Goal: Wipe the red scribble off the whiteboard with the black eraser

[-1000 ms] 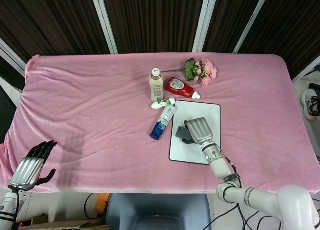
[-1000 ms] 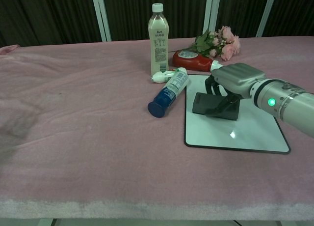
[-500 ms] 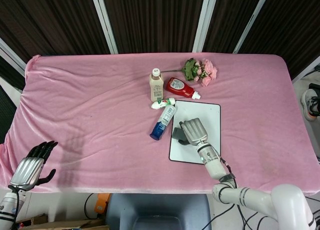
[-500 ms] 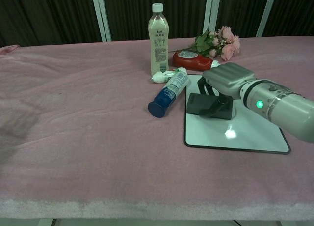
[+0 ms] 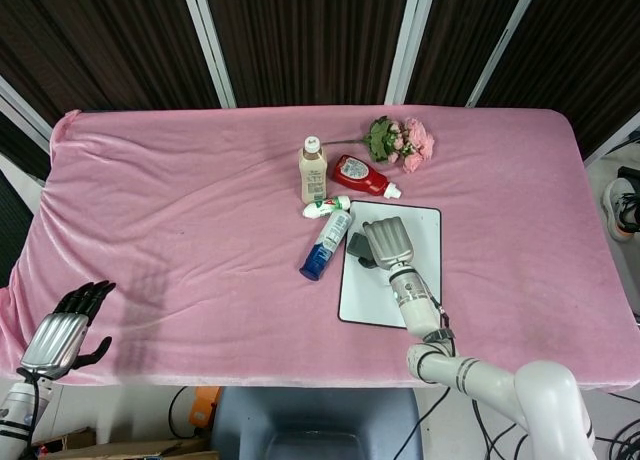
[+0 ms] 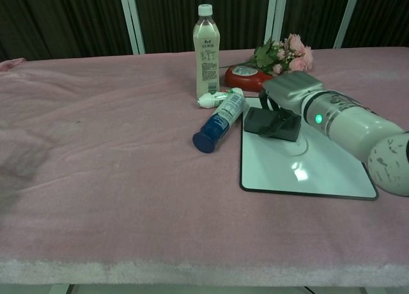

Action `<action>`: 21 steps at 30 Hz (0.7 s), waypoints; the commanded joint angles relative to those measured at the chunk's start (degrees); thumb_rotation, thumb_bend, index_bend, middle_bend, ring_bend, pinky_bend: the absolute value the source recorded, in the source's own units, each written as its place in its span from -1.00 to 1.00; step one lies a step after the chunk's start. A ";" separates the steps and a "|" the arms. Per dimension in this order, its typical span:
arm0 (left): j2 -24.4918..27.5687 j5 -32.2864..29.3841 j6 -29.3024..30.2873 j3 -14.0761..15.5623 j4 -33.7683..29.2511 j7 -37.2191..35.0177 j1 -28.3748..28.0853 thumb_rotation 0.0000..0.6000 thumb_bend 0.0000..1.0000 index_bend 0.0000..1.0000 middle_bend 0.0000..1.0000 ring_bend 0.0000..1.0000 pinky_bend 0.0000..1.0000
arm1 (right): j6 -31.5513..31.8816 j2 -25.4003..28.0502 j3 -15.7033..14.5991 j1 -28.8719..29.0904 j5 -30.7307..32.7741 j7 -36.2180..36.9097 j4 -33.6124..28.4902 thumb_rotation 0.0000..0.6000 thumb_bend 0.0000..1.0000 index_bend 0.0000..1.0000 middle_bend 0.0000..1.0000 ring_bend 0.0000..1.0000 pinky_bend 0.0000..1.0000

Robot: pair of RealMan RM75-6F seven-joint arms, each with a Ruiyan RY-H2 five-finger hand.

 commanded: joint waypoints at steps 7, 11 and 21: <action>0.07 0.14 0.09 0.05 0.08 -0.25 -0.01 1.00 -0.22 -1.00 -0.89 -0.92 -0.76 | -0.92 -1.55 1.72 2.22 4.04 -3.26 5.13 1.00 -0.09 0.96 0.51 0.52 0.72; 0.11 0.42 0.32 0.13 -0.01 -0.31 0.04 1.00 -0.22 -1.00 -0.89 -0.92 -0.76 | -0.29 0.27 0.18 0.93 2.82 -2.62 2.29 1.00 -0.10 0.96 0.51 0.52 0.72; 0.07 0.69 0.26 0.29 -0.15 -0.14 -0.02 1.00 -0.22 -1.00 -0.89 -0.92 -0.76 | 4.45 9.95 -9.07 -6.32 -4.61 -1.92 -14.51 1.00 -0.09 0.96 0.51 0.52 0.72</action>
